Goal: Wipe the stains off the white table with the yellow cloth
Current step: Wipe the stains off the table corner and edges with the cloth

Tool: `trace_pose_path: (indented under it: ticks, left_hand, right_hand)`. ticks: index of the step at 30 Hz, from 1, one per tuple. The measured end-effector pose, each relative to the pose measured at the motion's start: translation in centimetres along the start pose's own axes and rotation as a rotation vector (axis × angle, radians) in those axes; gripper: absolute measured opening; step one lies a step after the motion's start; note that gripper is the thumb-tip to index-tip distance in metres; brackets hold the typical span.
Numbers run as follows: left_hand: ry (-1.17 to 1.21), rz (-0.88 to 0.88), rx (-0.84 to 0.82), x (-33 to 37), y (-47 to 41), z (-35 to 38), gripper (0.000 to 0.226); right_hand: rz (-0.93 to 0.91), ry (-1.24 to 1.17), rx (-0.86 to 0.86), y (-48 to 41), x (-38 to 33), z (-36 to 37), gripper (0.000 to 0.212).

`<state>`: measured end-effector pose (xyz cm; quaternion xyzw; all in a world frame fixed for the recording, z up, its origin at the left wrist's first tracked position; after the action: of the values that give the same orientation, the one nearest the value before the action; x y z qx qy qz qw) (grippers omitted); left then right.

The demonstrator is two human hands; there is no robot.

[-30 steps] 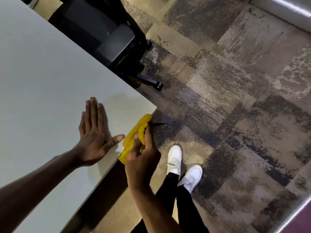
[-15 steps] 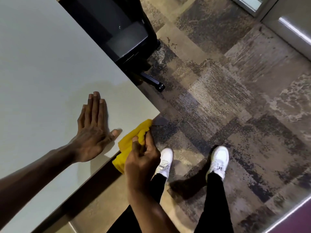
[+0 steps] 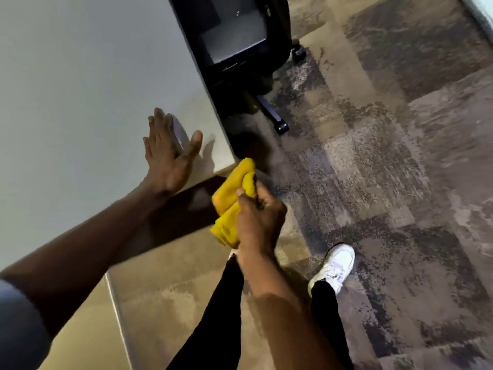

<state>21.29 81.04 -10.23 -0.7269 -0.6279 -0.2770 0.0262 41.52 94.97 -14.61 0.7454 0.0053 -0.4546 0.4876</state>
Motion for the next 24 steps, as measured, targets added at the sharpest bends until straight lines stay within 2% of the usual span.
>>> trace_pose_path:
  ticks: [6, 9, 12, 14, 16, 20, 24]
  left_hand:
    - [-0.131, -0.074, 0.019, 0.9, 0.8, 2.1, 0.114]
    - [-0.164, -0.118, -0.011, 0.7, 0.5, 2.1, 0.117]
    - [-0.183, -0.146, -0.01, 0.9, 0.5, 2.0, 0.112]
    - [-0.18, -0.156, -0.011, 1.2, 0.5, 1.9, 0.106]
    - [-0.18, -0.172, -0.022, 1.3, 0.4, 1.9, 0.103]
    - [-0.183, -0.175, -0.033, 1.5, 0.5, 2.0, 0.102]
    - [-0.19, -0.157, -0.06, 1.4, 0.4, 2.2, 0.106]
  right_hand:
    - [-0.071, 0.177, -0.165, -5.7, -0.3, -4.8, 0.038]
    - [-0.214, 0.248, -0.248, -7.4, -1.7, -5.3, 0.043]
    - [-0.432, 0.308, -0.35, -7.0, -4.3, -3.4, 0.046]
    - [-0.511, 0.285, -0.426, -5.9, -5.2, -1.5, 0.043]
    - [-0.548, 0.293, -0.415, -5.2, -5.6, -0.2, 0.043]
    - [-0.627, 0.367, -0.27, -4.5, -7.4, 0.9, 0.048]
    - [-0.632, 0.385, -0.248, -4.7, -8.0, 1.7, 0.047]
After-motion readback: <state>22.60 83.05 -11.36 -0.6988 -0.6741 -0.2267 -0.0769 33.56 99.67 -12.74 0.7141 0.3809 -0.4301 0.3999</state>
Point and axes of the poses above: each hand's wrist, its own y-axis away from the middle knuckle, its own z-axis out of the palm, x = y × z, the point moved 9 cm from there along -y, towards the middle knuckle, and after that the axes turned 8 degrees about y, right-handed, at the moved point
